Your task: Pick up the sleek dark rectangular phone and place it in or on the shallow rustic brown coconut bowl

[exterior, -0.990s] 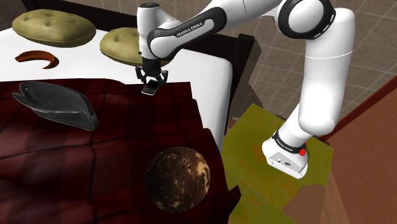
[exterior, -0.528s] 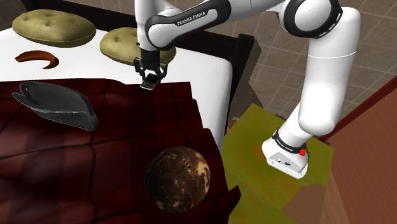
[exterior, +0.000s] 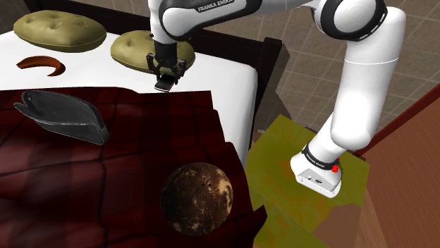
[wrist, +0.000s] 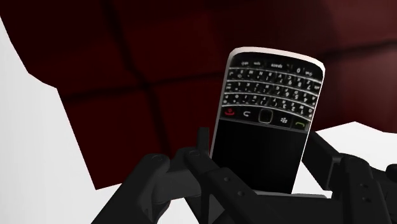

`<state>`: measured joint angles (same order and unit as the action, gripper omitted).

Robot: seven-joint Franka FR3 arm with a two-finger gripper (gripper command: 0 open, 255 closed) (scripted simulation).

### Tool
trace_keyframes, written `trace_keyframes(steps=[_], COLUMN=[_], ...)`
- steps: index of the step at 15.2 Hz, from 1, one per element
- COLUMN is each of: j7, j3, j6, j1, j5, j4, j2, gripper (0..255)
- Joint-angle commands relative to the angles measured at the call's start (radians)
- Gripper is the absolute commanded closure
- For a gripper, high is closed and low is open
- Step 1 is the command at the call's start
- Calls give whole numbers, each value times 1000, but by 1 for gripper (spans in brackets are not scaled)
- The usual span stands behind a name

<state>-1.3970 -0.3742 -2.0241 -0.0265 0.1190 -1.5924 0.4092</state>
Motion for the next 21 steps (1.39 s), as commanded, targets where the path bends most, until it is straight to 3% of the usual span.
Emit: trace_keyframes(steps=[1, 7, 14, 21], j7=[0, 3, -84, -179], j3=[-2, -5, -56, -115], j6=[25, 89, 6, -40], j1=[-2, -2, -32, -84], j5=[-2, -9, -63, -123], j4=[21, 72, -188, -371], j2=[-4, -18, -207, -360], gripper=[255, 255, 255, 255])
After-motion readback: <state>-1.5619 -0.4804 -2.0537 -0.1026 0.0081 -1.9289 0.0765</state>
